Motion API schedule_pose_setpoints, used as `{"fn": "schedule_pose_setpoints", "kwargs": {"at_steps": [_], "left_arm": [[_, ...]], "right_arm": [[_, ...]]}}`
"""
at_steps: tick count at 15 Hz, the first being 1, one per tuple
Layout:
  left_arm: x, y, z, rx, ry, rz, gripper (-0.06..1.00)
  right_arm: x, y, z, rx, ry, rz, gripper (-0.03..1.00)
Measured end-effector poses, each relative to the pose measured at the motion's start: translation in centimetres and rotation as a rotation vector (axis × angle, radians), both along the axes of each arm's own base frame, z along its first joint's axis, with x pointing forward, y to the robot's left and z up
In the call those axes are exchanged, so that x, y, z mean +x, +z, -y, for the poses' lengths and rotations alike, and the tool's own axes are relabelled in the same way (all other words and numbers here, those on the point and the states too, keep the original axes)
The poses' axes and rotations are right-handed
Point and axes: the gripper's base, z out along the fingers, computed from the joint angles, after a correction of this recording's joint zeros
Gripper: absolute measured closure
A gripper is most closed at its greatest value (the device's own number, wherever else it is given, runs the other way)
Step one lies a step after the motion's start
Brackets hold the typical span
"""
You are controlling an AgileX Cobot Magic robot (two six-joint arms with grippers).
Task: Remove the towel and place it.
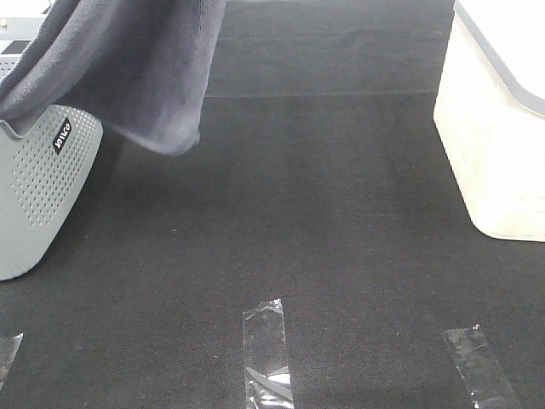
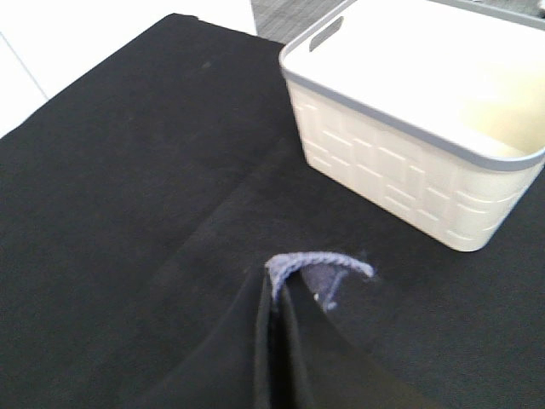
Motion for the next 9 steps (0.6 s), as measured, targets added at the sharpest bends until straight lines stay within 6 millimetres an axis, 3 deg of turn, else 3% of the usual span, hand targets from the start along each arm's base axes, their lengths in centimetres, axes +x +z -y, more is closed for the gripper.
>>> {"fn": "schedule_pose_setpoints", "kwargs": {"at_steps": [7, 9], "left_arm": [[-2.6, -0.1, 3.5, 0.004, -0.133, -0.006, 0.94], [-2.9, -0.1, 3.9, -0.003, -0.148, -0.013, 0.94]], "right_arm": [[4.9, -0.2, -0.6, 0.006, 0.112, -0.288, 0.24], [6.5, 0.2, -1.3, 0.026, 0.201, -0.294, 0.26]]}}
